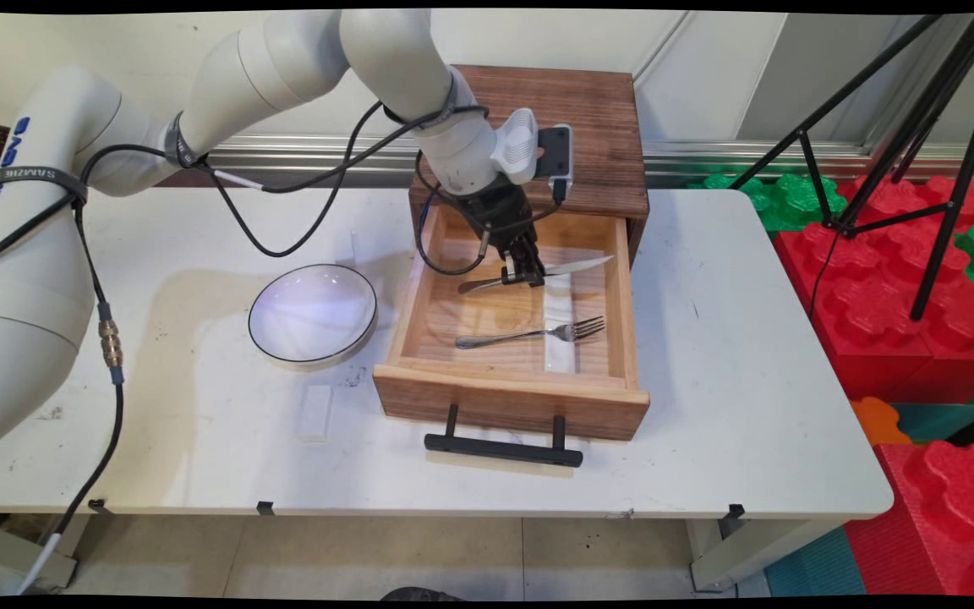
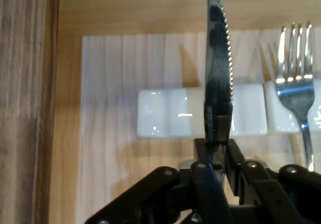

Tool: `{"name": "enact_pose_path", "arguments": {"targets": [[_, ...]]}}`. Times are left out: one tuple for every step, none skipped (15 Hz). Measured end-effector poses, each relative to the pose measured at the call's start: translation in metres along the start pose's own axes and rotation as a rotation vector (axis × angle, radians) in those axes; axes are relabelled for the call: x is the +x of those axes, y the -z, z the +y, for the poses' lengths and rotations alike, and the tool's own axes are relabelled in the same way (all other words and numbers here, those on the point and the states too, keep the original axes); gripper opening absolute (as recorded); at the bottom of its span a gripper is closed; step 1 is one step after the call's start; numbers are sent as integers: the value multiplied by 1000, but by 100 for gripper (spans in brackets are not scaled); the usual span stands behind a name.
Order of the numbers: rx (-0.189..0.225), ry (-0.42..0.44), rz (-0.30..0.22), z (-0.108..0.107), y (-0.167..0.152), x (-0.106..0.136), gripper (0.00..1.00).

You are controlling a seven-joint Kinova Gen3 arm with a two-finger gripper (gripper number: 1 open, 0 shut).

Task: Place the picked object into the drawer

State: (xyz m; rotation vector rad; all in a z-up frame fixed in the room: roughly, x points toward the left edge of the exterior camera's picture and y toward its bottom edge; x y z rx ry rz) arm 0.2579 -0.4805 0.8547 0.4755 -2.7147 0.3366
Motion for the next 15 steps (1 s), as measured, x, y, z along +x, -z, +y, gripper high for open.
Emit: {"name": "enact_pose_path", "arguments": {"targets": [[-2, 0, -4, -1, -2, -2, 0], [-5, -2, -8, -1, -5, -4, 0], [-7, -2, -12, -1, -7, -6, 0], [-8, -3, -13, -2, -8, -6, 0], [-9, -5, -15, -2, -10, -7, 0], [-9, -6, -16, -2, -11, -8, 0], [-9, -6, -17, -3, -13, -9, 0], [-10, -6, -16, -3, -14, -9, 0], [-10, -6, -15, -4, -16, -10, 0], [-10, -6, -13, -4, -18, -10, 100], [-10, -6, -10, -5, -20, -10, 100], [-9, -7, -7, -5, -22, -10, 100], [-8, -7, -5, -5, -23, -10, 100], [-5, -9, -3, -6, -24, -10, 100], [-2, -9, -2, -7, -24, -10, 100]]}}
